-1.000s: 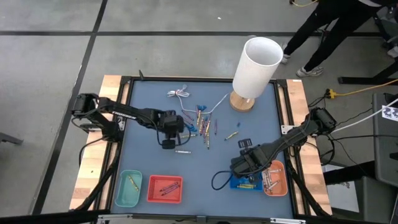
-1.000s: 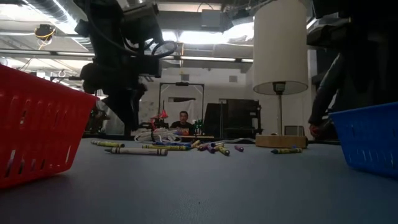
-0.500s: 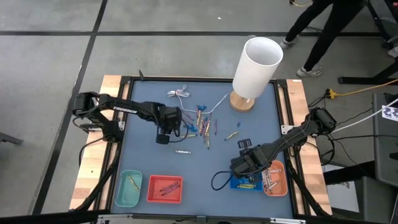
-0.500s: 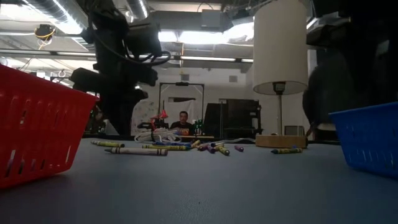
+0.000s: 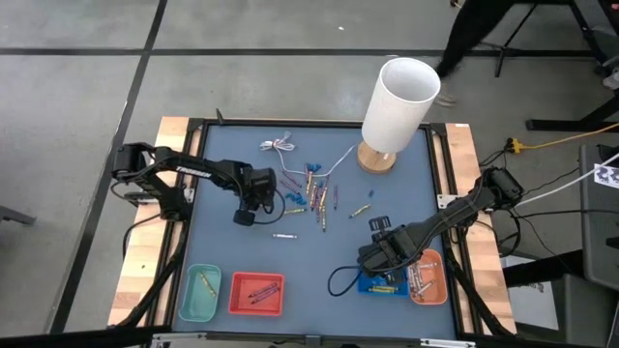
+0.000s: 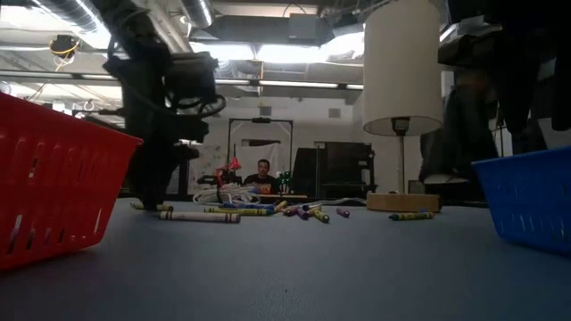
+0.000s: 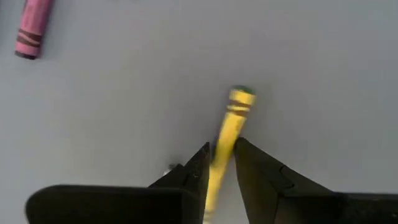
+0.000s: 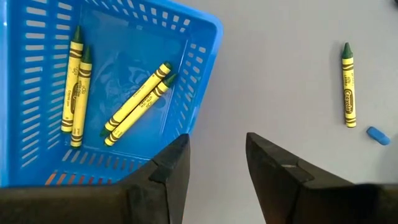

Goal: Sort crayons
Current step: Put the green crayon into the blue basket

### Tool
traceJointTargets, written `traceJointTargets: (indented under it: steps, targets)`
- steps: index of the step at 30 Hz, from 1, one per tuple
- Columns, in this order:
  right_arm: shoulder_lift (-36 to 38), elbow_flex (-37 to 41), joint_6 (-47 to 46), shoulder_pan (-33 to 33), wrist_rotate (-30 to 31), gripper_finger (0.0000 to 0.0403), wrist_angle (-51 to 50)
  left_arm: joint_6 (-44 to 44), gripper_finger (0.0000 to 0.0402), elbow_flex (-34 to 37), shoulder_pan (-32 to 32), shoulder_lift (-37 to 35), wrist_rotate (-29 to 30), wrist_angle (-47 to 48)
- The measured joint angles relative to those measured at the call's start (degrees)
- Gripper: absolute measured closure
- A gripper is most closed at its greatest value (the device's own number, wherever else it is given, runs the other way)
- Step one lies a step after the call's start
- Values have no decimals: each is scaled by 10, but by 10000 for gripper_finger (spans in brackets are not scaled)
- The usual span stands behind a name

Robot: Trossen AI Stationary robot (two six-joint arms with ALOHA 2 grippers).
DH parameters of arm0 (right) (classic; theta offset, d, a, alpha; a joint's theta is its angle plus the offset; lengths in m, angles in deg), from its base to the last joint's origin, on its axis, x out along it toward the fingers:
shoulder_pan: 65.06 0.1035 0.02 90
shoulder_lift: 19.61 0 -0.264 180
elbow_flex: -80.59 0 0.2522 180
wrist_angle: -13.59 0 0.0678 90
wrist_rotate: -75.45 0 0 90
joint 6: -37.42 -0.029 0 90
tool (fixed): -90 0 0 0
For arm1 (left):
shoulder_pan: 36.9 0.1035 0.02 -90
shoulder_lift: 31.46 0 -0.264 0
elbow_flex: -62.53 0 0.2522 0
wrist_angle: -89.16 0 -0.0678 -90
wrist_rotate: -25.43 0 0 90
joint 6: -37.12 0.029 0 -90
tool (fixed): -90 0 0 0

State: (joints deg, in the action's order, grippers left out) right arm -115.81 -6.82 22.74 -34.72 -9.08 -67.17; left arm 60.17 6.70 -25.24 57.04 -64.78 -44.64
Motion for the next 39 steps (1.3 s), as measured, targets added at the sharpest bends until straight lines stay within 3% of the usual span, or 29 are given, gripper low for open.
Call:
traceJointTargets:
  steps: [11, 17, 21, 30, 39]
  targets:
    - [0, 0, 0, 0, 1, 246, 6, -8, 334, 15, 0, -1, 5, -28]
    - [0, 0, 0, 0, 8, 246, 32, -34, 369, 15, 0, -1, -4, -32]
    - [0, 0, 0, 0, 58, 246, 42, -48, 395, 15, -1, -1, -4, -34]
    - [0, 0, 0, 0, 226, 246, 52, -101, 397, -15, -9, 5, -5, -30]
    - [0, 0, 74, -3, 245, 246, 112, -171, 395, -89, -53, 2, -10, -145]
